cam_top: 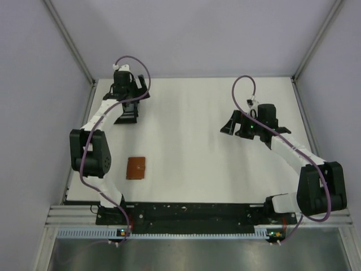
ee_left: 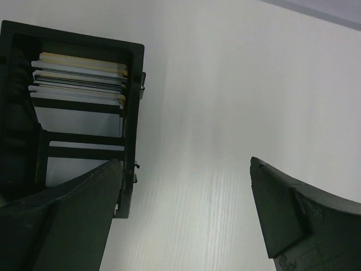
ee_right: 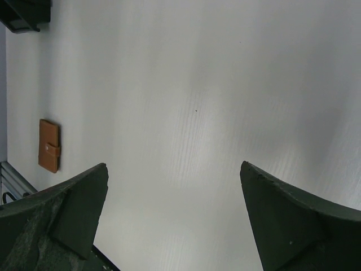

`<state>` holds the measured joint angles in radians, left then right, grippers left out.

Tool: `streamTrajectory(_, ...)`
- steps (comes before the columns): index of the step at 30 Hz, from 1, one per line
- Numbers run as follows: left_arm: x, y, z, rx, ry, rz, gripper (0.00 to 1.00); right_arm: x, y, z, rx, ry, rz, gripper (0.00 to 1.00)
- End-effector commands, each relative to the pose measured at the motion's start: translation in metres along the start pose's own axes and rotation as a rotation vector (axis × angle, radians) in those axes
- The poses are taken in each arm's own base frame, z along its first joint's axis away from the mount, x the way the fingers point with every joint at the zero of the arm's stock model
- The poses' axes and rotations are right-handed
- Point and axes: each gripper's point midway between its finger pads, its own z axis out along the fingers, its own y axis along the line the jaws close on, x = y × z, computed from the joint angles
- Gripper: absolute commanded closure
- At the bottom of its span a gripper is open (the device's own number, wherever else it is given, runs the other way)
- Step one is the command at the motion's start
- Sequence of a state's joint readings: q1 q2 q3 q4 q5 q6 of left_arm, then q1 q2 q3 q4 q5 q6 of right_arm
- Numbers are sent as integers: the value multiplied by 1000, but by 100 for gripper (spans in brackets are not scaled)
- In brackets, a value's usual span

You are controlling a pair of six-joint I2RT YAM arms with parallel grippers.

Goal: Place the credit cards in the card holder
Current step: Move the storage box to the center of the board.

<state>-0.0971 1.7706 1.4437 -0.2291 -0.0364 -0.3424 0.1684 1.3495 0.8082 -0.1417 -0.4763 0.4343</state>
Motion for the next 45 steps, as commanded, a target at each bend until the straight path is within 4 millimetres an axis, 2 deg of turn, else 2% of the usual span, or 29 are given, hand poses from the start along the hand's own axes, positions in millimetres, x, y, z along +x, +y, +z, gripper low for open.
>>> streamTrajectory(1, -4, 6, 25, 42, 9, 51, 2, -27, 16, -10, -18, -66, -70, 1)
streamTrajectory(4, 4, 7, 42, 58, 60, 62, 2, -27, 11, -7, 0, -63, -71, 1)
streamTrajectory(11, 39, 5, 69, 115, 145, 81, 2, -20, 1, 3, 26, -15, -63, 1)
streamTrajectory(13, 47, 2, 72, 146, 174, 85, 2, -18, -2, 5, 34, -3, -63, 1)
streamTrajectory(16, 55, -14, 71, 240, 195, 88, 2, -18, -5, 7, 47, 2, -60, 1)
streamTrajectory(20, 66, -18, 75, 270, 230, 94, 3, -16, -8, 9, 55, 16, -58, 1)
streamTrajectory(23, 72, -19, 77, 274, 243, 93, 13, -15, -12, 9, 71, 17, -59, 1)
streamTrajectory(26, 77, -17, 76, 255, 253, 97, 32, -15, -14, 9, 86, 20, -61, 1)
streamTrajectory(29, 85, -16, 75, 244, 267, 100, 45, -15, -16, 8, 95, 22, -62, 1)
streamTrajectory(32, 92, -19, 71, 245, 282, 104, 50, -15, -15, 8, 96, 20, -66, 1)
streamTrajectory(37, 111, -41, 60, 277, 330, 171, 65, -13, -20, 7, 116, 26, -65, 1)
streamTrajectory(45, 141, -68, 43, 303, 374, 223, 77, -13, -28, 1, 162, 20, -80, 1)
